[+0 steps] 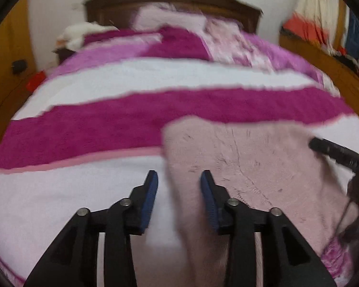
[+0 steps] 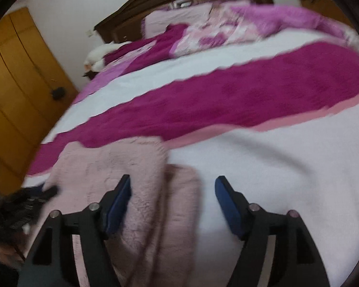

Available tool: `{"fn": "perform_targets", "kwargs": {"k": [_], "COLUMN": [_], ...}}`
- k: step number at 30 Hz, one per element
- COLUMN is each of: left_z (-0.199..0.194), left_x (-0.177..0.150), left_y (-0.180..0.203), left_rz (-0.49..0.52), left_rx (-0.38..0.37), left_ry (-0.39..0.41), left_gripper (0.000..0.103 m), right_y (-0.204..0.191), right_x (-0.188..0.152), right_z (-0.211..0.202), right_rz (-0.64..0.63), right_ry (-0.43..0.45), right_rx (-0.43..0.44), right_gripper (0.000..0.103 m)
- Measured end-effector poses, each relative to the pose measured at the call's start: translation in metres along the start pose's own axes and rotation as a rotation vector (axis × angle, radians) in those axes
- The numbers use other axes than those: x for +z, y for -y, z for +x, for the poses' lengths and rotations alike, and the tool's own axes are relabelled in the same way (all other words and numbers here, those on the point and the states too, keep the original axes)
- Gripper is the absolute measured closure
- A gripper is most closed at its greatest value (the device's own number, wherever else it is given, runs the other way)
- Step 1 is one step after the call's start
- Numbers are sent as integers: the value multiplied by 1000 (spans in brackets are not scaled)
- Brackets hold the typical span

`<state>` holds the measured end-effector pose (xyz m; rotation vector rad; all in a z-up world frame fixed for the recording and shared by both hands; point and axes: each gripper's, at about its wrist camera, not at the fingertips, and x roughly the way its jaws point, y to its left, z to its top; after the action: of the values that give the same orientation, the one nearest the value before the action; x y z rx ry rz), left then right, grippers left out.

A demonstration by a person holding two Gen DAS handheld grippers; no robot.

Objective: Fold small clothes
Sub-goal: 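Lay the folded end down and open both grippers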

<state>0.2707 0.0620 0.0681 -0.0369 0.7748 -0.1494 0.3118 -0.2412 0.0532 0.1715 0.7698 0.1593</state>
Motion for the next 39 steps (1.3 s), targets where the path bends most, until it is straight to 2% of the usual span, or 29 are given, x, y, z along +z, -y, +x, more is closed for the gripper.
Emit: {"fn": "perform_targets", "kwargs": {"k": [2,3,5,6,7,9,11,13,15,19,20,21,23,25,27,31,33,35,36,39], "left_z": [-29,-40,-47,-44,-39,-26,-9,5,1,-53,-63,-74,-84,-80,-70,-53,-50,-50,-53,-58], "left_x": [1,3,6,7,4,-10,-31,-50,-53,-58,-65,-76,-97,-115,-122,-122,-119,-117,-117,-125], "left_y": [-2,0,8,12,17,26,33,40,41,35,33,32,28,29,29,29,27,26,25,17], "left_rz": [-24,-29,-38,-35,-28,-14,11,63,71,18,21,22,34,44,31,7,-41,-78,-108,-223], "left_rx": [-4,-12,-29,-35,-33,-29,-11,62,74,0,-16,-31,-43,-48,-74,-55,-78,-98,-78,-70], "left_ry": [92,119,128,109,79,17,-41,-25,-5,84,98,111,127,102,62,3,9,36,64,94], "left_gripper": [97,103,103,103,103,103,103,103,103,103,99,86,84,84,84,84,85,97,101,103], "right_y": [-22,-38,-69,-83,-95,-107,-109,-102,-88,-77,-76,-75,-73,-63,-55,-46,-43,-43,-43,-46], "right_x": [0,-1,-1,-2,-5,-19,-37,-62,-81,-71,-70,-71,-77,-84,-94,-94,-93,-95,-96,-102], "right_z": [-27,-41,-57,-60,-61,-61,-58,-40,-15,-43,-52,-63,-67,-60,-55,-44,-42,-41,-41,-39], "right_rz": [-111,-175,-269,-295,-302,-253,-222,-189,-172,-97,-98,-109,-127,-104,-70,-37,-24,-29,-33,-59], "right_ry": [104,157,214,213,189,129,86,11,-48,-27,-9,10,18,0,16,-1,-11,-7,-3,27], "right_rx": [-91,-126,-185,-188,-178,-126,-94,-121,-121,-37,-25,-30,-50,-38,-6,-6,-1,-11,-16,-25], "right_gripper": [29,29,33,52,74,90,92,94,99,99,99,99,97,88,86,86,86,86,86,86]}}
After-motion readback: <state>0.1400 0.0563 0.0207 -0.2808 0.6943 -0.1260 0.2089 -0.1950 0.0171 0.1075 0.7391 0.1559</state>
